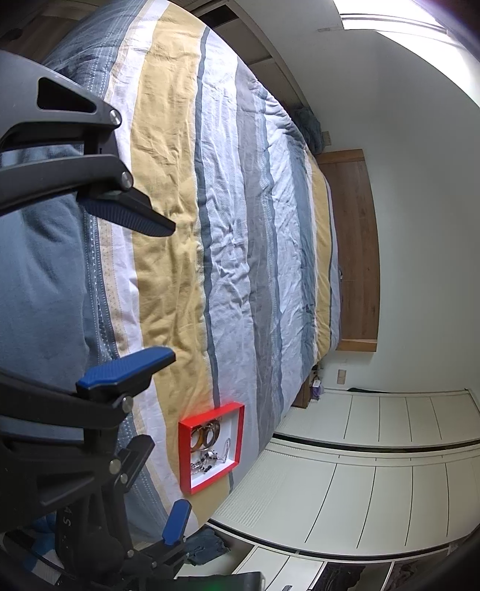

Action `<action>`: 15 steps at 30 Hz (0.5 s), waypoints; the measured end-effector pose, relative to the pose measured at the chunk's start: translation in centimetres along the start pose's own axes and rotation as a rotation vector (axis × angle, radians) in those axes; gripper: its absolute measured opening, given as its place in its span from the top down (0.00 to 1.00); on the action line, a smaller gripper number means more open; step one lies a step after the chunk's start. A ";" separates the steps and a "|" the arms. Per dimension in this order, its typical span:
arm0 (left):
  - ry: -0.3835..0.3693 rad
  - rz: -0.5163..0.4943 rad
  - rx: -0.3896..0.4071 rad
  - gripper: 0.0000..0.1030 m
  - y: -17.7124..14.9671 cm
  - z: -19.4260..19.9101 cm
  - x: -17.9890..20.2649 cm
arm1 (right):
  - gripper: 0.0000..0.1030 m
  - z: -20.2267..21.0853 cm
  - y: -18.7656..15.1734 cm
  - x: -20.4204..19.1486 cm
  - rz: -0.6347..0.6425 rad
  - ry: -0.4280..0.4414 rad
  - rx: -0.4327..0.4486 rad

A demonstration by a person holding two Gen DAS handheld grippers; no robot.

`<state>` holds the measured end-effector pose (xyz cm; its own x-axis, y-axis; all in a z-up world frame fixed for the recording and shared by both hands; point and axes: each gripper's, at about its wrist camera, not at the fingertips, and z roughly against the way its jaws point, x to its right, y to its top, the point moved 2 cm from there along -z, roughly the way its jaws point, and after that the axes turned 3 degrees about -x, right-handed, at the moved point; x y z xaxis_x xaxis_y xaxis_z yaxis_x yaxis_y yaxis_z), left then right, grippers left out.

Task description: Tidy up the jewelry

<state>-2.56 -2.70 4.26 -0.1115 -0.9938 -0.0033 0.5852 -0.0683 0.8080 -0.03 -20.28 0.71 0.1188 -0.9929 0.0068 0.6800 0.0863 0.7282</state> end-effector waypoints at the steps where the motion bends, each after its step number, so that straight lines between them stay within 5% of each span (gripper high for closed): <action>1: -0.001 -0.001 -0.004 0.42 0.0 -0.2 0.1 | 0.00 -0.1 -0.1 0.0 -0.001 0.000 -0.002; 15: -0.007 -0.003 -0.045 0.42 -0.7 -1.5 0.4 | 0.00 -1.3 -0.6 0.5 -0.021 0.006 -0.026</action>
<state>-1.82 -3.22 2.82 -0.1189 -0.9929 -0.0015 0.6201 -0.0755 0.7809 0.56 -20.77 -0.63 0.1085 -0.9940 -0.0119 0.7007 0.0680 0.7102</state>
